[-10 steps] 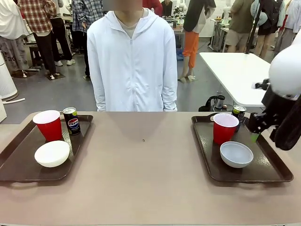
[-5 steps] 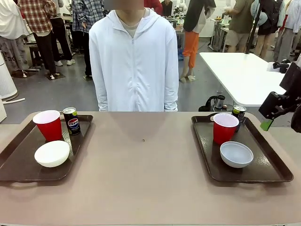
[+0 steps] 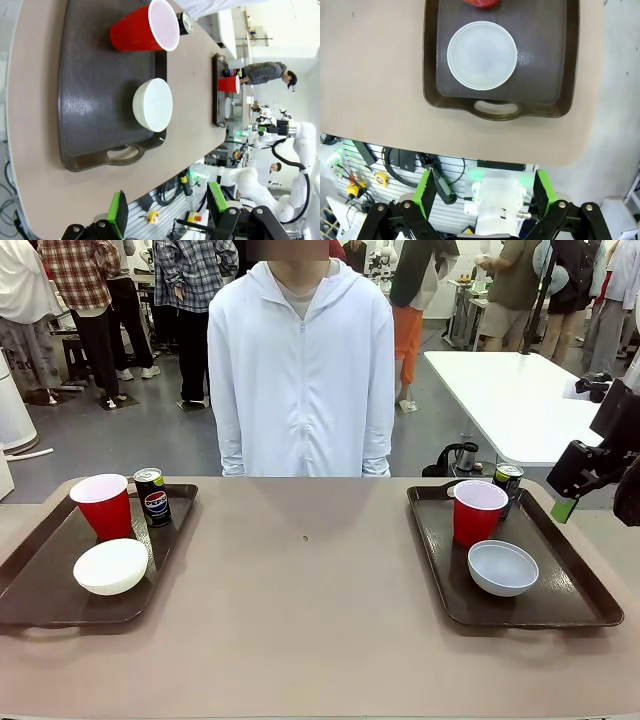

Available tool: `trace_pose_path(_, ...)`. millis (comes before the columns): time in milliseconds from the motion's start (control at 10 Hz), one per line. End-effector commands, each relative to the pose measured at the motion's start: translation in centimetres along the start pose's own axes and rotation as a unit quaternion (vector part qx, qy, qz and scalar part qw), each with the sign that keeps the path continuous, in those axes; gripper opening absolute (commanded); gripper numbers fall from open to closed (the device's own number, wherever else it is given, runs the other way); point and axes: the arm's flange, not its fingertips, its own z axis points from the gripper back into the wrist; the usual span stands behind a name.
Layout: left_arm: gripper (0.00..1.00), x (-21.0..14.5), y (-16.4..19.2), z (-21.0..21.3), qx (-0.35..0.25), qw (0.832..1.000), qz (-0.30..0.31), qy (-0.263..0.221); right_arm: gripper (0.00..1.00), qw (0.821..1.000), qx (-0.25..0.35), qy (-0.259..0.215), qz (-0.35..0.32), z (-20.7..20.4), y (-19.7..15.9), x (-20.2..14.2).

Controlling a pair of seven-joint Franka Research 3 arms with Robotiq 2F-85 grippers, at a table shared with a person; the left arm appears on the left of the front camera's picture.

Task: Prepare tableware on both trays.
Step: Pick up a Picnic Bowl from the table and place it on a Handle tray.

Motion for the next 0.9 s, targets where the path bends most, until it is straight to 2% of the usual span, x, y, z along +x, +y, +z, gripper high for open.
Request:
trace_pose_path(0,0.84,-0.1,-0.1,0.2,-0.005,1.000,-0.005,-0.002,1.00,1.000,-0.001,-0.006,0.000,-0.3,0.0,0.3)
trace_pose_path(300,0.84,-0.1,-0.1,0.2,-0.005,1.000,-0.005,-0.002,1.00,1.000,-0.001,-0.006,0.000,-0.3,0.0,0.3)
trace_pose_path(400,0.84,-0.1,-0.1,0.2,-0.005,1.000,-0.005,-0.002,0.96,1.000,0.000,0.000,0.000,0.0,0.0,0.0)
trace_pose_path(500,0.84,-0.1,-0.1,0.2,-0.005,1.000,-0.005,-0.002,1.00,0.991,0.123,0.017,-0.041,1.9,-3.5,0.8)
trace_pose_path(700,0.84,-0.1,-0.1,0.2,-0.005,1.000,-0.005,-0.002,1.00,0.964,0.255,0.009,-0.080,3.5,-10.7,2.0)
trace_pose_path(800,0.84,-0.1,-0.1,0.2,-0.005,1.000,-0.005,-0.002,1.00,0.948,0.301,-0.005,-0.107,3.4,-15.1,2.7)
